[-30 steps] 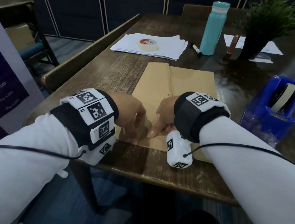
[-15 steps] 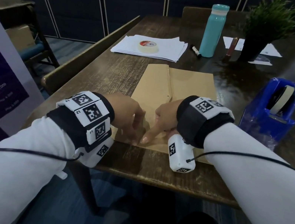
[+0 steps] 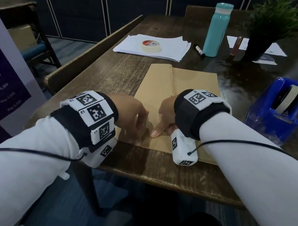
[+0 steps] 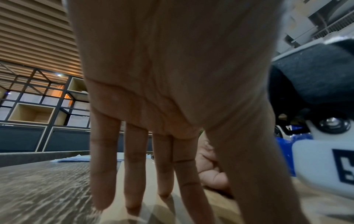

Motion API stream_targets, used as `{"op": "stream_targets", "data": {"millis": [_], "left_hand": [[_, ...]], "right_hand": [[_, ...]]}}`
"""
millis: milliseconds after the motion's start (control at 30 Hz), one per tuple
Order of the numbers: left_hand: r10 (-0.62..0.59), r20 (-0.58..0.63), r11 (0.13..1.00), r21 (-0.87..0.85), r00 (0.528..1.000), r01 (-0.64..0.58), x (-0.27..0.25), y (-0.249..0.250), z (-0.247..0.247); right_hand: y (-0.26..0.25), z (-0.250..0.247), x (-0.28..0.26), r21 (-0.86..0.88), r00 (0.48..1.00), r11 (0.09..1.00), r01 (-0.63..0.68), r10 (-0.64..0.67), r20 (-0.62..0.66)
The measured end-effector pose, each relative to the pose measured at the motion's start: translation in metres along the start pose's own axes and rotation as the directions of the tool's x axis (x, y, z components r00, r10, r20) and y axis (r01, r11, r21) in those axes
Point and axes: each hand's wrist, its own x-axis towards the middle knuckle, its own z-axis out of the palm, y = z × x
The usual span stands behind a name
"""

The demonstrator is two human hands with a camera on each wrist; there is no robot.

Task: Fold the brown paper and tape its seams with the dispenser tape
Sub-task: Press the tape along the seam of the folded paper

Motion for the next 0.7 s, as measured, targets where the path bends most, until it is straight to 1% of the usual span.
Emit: {"op": "stream_targets", "data": {"millis": [67,167,233,267,300,367,467,500,533,567,600,700], "left_hand": [[0.010,-0.002,1.000,0.006,1.000,-0.010,0.000,0.000,0.000],[0.019,-0.007,1.000,0.014,1.000,-0.019,-0.001,0.000,-0.001],[0.019,-0.005,1.000,0.009,1.000,-0.019,-0.001,0.000,-0.001],[0.018,-0.005,1.000,0.004,1.000,-0.018,-0.001,0.000,-0.001],[0.017,-0.008,1.000,-0.006,1.000,-0.017,-0.001,0.000,-0.001],[0.017,-0.014,0.999,-0.027,1.000,-0.017,0.000,0.000,-0.001],[0.016,-0.016,1.000,-0.026,1.000,-0.017,0.001,0.000,0.000],[0.016,-0.017,0.999,-0.031,1.000,-0.017,0.001,-0.001,0.000],[0.016,-0.018,0.999,-0.039,1.000,-0.016,0.001,-0.001,0.001],[0.017,-0.019,0.999,-0.044,1.000,-0.018,0.000,-0.001,0.001],[0.019,-0.022,0.999,-0.043,1.000,-0.020,0.000,-0.001,0.001],[0.025,-0.028,0.999,-0.024,0.999,-0.026,-0.001,-0.002,0.001]], "right_hand": [[0.003,0.001,-0.001,0.025,1.000,0.999,0.024,-0.024,0.010],[0.009,0.003,-0.005,0.183,0.998,0.982,0.050,-0.056,0.026],[0.010,0.004,-0.009,0.254,0.997,0.965,0.064,-0.074,0.032],[0.009,0.004,-0.010,0.272,0.998,0.961,0.048,-0.059,0.031],[0.007,0.004,-0.011,0.269,0.999,0.962,0.036,-0.044,0.022],[0.001,0.004,-0.006,0.161,1.000,0.987,0.014,-0.011,-0.018],[-0.005,0.005,0.005,-0.002,0.986,1.000,-0.023,0.022,-0.166],[-0.005,0.005,0.005,-0.025,0.983,0.999,-0.028,0.023,-0.181],[-0.005,0.004,0.002,-0.031,0.991,0.999,-0.037,0.032,-0.128],[-0.004,0.003,-0.002,-0.025,0.998,0.999,-0.035,0.034,-0.047],[-0.002,0.002,-0.003,-0.009,1.000,1.000,-0.029,0.029,-0.004],[0.000,0.000,-0.010,0.035,1.000,0.999,0.006,-0.006,-0.005]]}}
